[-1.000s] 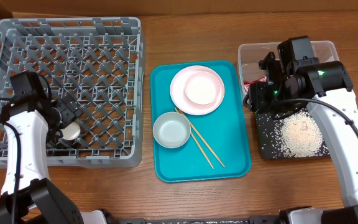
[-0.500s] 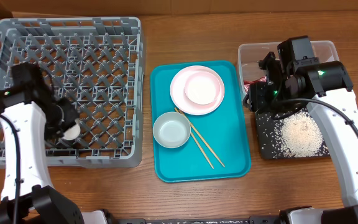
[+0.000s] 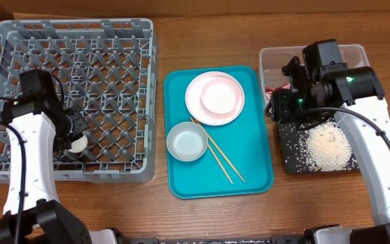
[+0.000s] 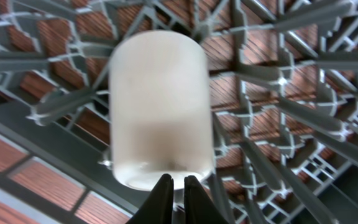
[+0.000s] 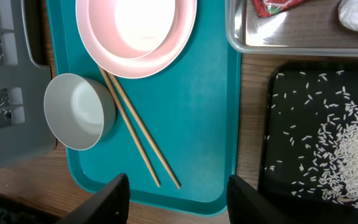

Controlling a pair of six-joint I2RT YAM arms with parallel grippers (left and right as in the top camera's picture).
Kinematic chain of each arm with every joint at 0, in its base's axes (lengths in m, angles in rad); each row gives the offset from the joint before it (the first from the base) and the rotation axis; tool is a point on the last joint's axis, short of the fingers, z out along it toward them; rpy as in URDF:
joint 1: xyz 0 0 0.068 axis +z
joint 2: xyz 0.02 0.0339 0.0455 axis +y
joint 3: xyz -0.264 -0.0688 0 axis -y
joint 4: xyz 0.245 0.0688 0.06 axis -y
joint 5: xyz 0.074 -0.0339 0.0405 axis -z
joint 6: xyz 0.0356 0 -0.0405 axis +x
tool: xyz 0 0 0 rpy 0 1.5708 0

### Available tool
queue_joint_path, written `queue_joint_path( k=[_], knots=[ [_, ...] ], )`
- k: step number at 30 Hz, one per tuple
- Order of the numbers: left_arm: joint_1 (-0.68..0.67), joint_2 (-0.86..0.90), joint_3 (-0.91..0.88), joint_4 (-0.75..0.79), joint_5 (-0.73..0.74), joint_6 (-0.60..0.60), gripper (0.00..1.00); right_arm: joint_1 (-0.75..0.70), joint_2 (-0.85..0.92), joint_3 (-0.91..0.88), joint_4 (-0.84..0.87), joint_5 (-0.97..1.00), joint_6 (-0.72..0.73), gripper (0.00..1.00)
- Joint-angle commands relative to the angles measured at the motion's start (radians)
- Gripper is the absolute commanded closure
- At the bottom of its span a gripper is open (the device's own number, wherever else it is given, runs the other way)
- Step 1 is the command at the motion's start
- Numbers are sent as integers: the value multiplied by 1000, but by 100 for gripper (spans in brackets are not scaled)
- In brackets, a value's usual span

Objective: Sort waste into correct bins and load items into the dishwasher
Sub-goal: 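Lower the white paper cup into the dish rack and release it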

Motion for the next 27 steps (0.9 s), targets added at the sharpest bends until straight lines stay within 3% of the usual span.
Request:
queue_joint_path(
  k=[1,4,7,14,20,27],
  knots=[
    [7,-13,-2,18,-95,4,87,0,-5,12,5,7,-1,48],
    [7,-13,-2,23,-94,4,87,0,-5,12,5,7,-1,48],
    [7,-13,-2,25,-62,5,96,0,-5,12,5,7,-1,48],
    [6,-14,-1,-21,34,52,96,0,-5,12,5,7,-1,48],
    [7,-13,-9,-46,-53,45,96,0,-5,12,5,7,-1,48],
    [7,-13,-67,48,-64,45,96,0,-5,12,3,7,-1,48]
  ],
)
